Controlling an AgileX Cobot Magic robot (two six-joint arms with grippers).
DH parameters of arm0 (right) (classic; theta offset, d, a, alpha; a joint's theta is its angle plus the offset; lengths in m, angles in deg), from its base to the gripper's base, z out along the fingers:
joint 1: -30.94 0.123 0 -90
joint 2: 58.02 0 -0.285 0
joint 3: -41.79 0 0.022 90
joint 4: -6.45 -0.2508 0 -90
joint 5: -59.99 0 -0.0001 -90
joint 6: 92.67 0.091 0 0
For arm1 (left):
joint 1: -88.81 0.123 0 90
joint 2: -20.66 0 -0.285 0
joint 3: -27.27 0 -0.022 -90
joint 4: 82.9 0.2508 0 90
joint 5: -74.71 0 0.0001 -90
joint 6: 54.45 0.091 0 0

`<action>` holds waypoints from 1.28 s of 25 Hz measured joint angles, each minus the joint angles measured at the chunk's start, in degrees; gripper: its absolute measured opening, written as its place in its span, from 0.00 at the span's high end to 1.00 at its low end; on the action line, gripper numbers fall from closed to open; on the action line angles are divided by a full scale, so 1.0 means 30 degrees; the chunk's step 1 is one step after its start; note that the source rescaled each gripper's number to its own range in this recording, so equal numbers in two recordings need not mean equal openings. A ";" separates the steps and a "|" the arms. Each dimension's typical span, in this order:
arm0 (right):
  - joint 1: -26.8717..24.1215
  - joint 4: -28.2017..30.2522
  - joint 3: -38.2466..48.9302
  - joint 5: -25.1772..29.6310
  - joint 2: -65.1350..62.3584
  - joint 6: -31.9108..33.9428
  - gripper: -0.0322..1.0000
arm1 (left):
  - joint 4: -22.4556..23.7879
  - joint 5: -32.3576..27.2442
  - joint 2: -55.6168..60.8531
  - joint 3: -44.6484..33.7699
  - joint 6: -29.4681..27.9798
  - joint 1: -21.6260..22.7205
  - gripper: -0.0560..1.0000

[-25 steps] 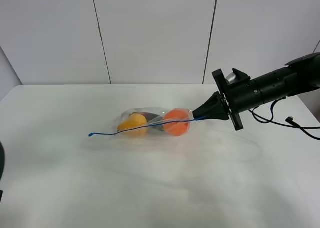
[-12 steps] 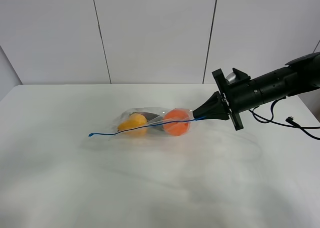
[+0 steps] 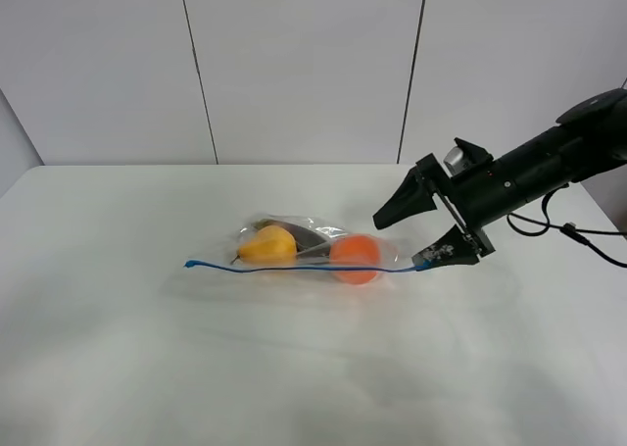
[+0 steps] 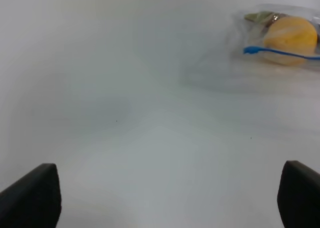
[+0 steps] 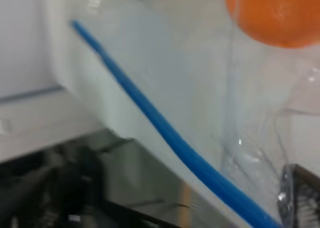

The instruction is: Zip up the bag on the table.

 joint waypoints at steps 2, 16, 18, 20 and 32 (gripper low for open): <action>0.0000 0.3329 -0.1214 -0.0330 0.0000 0.1486 0.01 | 0.0000 0.0017 0.0000 0.0000 0.0000 0.0000 0.00; 0.0000 1.6203 -0.3162 0.0379 -0.1503 0.7510 0.00 | 0.0000 0.0017 0.0000 0.0000 0.0000 0.0000 0.00; 0.0000 1.6203 -0.1935 0.0379 -0.2832 0.7510 0.00 | 0.0000 0.0017 0.0000 0.0000 0.0000 0.0000 0.00; 0.0000 1.6203 -0.0274 0.0417 -0.4631 0.7510 0.00 | 0.0000 0.0017 0.0000 0.0000 0.0000 0.0000 0.00; 0.0000 1.6136 1.0384 -0.2466 -1.7521 0.7510 0.00 | 0.0000 0.0017 0.0000 0.0000 0.0000 0.0000 0.00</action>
